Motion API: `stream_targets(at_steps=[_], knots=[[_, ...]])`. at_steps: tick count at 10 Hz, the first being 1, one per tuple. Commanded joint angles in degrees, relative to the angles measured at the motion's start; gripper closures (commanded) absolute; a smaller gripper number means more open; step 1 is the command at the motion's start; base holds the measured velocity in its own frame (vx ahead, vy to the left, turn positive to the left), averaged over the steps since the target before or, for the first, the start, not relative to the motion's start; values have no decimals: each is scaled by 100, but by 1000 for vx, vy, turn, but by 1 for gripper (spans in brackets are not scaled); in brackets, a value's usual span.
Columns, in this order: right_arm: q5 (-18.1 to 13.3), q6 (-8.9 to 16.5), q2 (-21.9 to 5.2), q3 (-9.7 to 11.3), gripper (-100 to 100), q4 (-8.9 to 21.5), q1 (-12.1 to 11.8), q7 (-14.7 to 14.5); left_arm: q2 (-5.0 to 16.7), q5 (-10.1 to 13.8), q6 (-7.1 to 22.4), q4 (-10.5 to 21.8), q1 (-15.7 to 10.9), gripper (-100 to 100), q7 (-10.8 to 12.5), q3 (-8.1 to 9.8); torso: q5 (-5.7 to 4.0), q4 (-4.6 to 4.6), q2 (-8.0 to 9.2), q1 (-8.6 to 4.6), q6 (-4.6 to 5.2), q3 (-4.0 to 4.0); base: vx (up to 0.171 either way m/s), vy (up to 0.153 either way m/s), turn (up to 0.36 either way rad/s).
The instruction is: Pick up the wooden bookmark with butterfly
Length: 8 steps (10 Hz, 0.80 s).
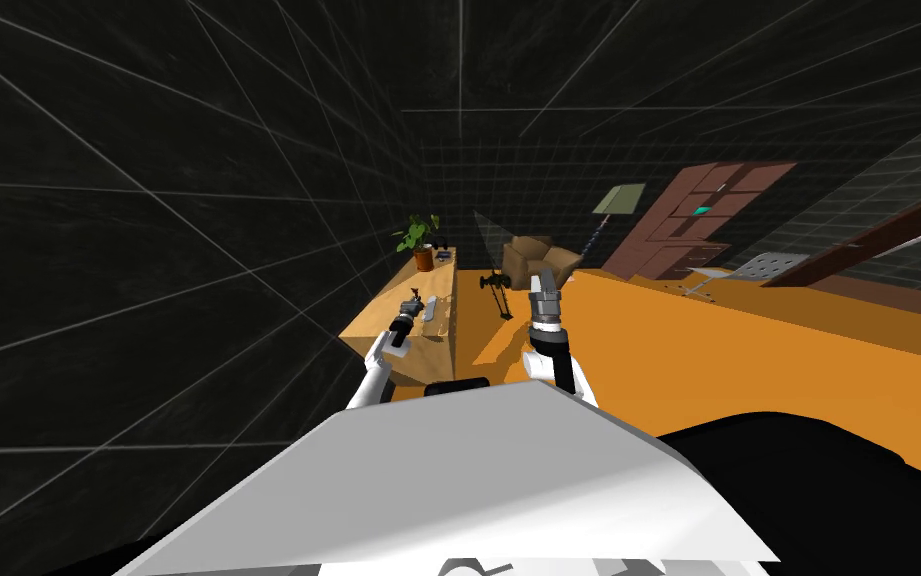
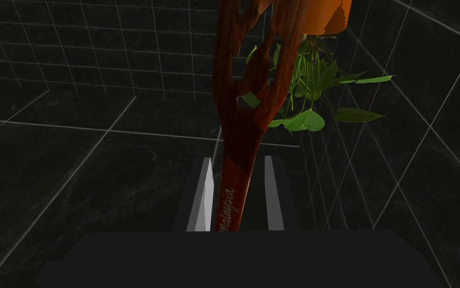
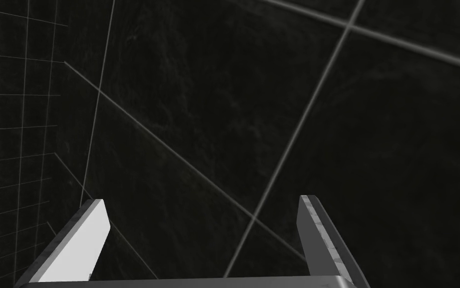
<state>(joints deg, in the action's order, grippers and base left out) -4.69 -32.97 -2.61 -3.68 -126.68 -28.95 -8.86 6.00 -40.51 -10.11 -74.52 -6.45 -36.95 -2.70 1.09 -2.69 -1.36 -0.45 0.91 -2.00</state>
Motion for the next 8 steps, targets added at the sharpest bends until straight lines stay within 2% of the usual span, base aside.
stream_targets(at_steps=[1, 2, 3, 4, 5, 6, 7, 8], knots=[[0, 0, 0, 0, 0, 0, 0, 0, 17, -12, 54, -251, 62, 100, 39, -22, 0, 0, 0, 0, 0, 0, -1, 18, 43], [0, 0, 0, 0, 0, 0, 0, 0, -232, -298, 296, -413, 332, 100, 78, 91, -1, 1, -2, -8, 2, 0, 5, 82, -281], [0, 0, -1, 0, 0, 0, 2, 0, -232, -332, 315, -609, 440, 100, 78, 91, 6, -5, -3, 9, 14, -4, -9, 89, -136], [0, 0, 0, 0, 0, 0, 0, 0, -232, -332, 315, -770, 440, 100, 78, 91, 5, -3, -4, 17, -2, -3, 3, 46, 80], [0, 0, 0, 0, 0, 0, -1, 0, -232, -332, 315, -799, 440, 100, 78, 91, 3, 0, -7, 9, -5, -3, 3, 10, 31], [0, 0, 0, 0, 0, 0, 0, 0, -481, -615, 573, -970, 671, 100, 117, 204, 2, -2, -7, -5, 2, -5, -2, 72, -198], [0, 0, -1, 0, 0, 0, 1, 0, -481, -652, 577, -1119, 807, 100, 117, 204, 7, -6, -6, 11, 7, -6, -1, 87, -199], [0, 0, -1, 0, 0, 0, 0, 0, -481, -652, 577, -1273, 818, 100, 117, 204, 9, -6, -7, 19, 1, -7, 0, 46, 4]])
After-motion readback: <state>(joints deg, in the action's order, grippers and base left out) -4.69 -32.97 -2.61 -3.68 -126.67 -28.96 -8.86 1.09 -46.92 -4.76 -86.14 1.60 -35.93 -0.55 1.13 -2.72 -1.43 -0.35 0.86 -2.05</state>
